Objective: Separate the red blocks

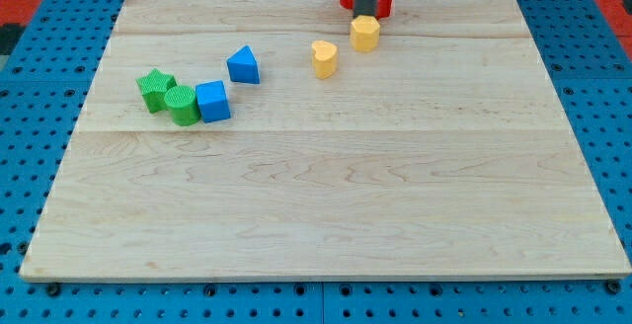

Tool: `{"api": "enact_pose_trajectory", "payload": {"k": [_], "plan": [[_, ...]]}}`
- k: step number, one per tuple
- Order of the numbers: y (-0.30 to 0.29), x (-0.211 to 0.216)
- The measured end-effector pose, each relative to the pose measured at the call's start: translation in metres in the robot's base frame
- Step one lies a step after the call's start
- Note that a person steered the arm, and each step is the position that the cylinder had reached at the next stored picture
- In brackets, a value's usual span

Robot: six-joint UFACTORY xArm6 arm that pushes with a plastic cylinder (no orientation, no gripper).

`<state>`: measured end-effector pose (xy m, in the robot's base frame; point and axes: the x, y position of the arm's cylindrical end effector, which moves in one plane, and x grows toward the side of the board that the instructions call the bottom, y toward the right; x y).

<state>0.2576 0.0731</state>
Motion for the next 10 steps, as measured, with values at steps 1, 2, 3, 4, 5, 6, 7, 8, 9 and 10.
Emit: {"api": "enact_pose_trajectory", "payload": {"k": [1, 2, 3, 4, 5, 6, 7, 8, 9, 10], "plan": [[0.052, 0.004], [0.083, 0.002], [0.142, -0.032], [0.165, -0.066], [0.165, -0.066], [0.153, -0.066], [0.131, -0.066], [0.127, -0.067], [0.077, -0.066], [0.071, -0.066]]}}
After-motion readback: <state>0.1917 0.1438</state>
